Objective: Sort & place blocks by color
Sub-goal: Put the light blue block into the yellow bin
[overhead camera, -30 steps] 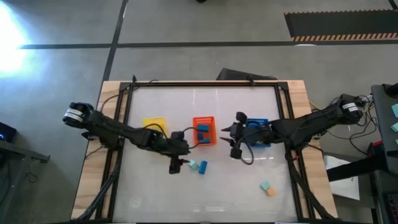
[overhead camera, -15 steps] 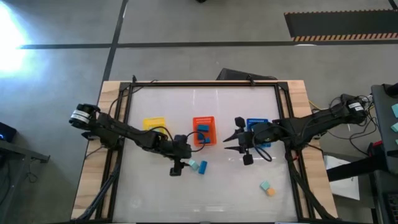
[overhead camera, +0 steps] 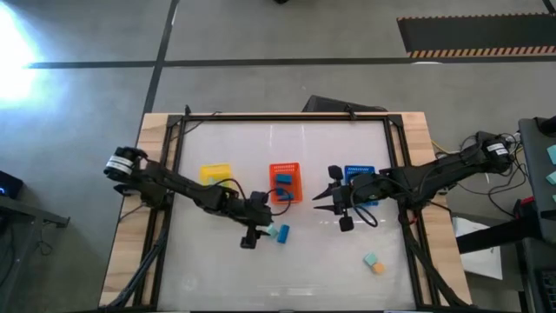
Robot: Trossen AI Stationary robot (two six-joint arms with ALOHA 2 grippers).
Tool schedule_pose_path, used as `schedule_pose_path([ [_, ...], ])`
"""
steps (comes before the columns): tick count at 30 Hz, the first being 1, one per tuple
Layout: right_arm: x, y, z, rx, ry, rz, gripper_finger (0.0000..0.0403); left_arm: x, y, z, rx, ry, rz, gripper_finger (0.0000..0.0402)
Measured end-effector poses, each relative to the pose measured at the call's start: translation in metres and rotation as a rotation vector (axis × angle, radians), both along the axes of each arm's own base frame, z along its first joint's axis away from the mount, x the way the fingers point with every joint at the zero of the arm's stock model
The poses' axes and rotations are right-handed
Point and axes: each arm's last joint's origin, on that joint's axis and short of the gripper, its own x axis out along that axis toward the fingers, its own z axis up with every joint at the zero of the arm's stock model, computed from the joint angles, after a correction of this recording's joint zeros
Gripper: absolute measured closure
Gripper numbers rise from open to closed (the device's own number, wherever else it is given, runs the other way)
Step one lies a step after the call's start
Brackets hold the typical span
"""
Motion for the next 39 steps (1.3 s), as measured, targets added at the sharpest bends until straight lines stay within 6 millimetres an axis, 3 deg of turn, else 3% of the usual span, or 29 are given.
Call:
schedule_pose_path([
  [6,0.0,0.0,0.0,0.004,0.003,-0.002,0.0301,0.005,-0.001,-0.015,0.01,0.035,-0.006,0.0212],
  [34,0.001,0.0,0.001,0.068,-0.008,-0.033,0.031,0.002,0.001,-0.028,0.08,-0.003,-0.077,0.0212],
  [39,0.001,0.0,0.001,0.069,-0.008,-0.034,0.031,-0.002,0.001,-0.034,0.065,-0.077,-0.073,0.0212],
])
